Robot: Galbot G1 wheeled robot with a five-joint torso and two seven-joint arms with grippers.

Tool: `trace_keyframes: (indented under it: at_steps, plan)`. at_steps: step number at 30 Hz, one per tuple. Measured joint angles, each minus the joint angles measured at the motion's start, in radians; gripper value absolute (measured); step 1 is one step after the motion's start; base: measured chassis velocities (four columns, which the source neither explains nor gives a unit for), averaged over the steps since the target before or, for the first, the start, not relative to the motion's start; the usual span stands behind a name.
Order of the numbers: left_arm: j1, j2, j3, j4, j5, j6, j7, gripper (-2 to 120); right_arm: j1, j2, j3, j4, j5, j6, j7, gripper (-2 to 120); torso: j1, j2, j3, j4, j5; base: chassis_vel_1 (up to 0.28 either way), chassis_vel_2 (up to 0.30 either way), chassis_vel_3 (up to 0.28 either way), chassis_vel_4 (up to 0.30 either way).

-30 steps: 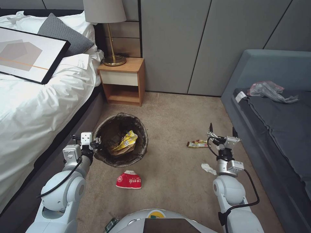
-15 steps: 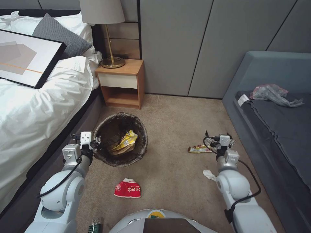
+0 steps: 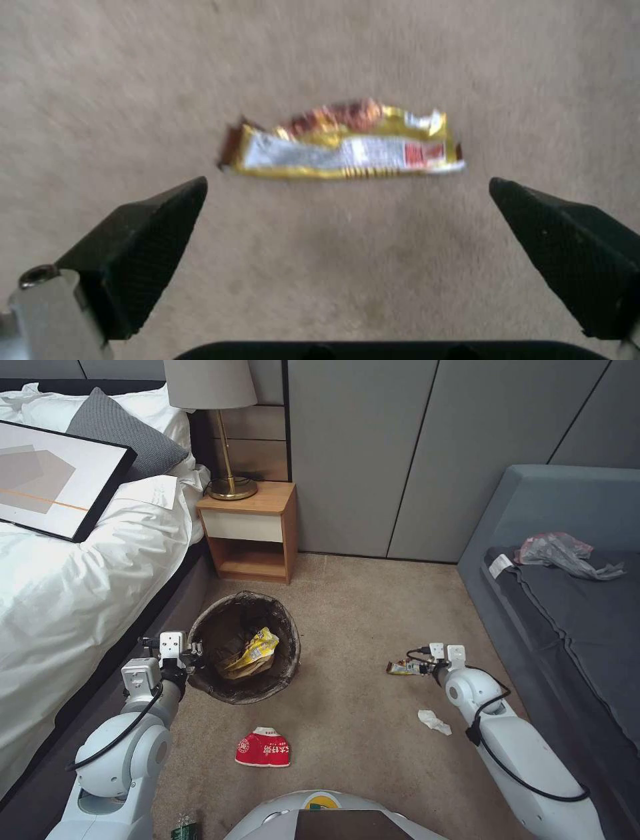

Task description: Pick up the trash bin, then pick up the garbage from the floor and place it into the trash bin.

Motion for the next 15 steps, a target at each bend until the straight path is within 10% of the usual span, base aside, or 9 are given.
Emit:
trace_keyframes:
  at_steps: [15]
  plan:
    - [-0.001,-0.01,0.004,0.0,0.003,0.001,-0.001,0,0.031,0.02,-0.027,-0.164,-0.068,0.011,-0.033,100,0.0,0.0,0.0,0.0003,-0.0001,0.0,0.0,0.0,0.0]
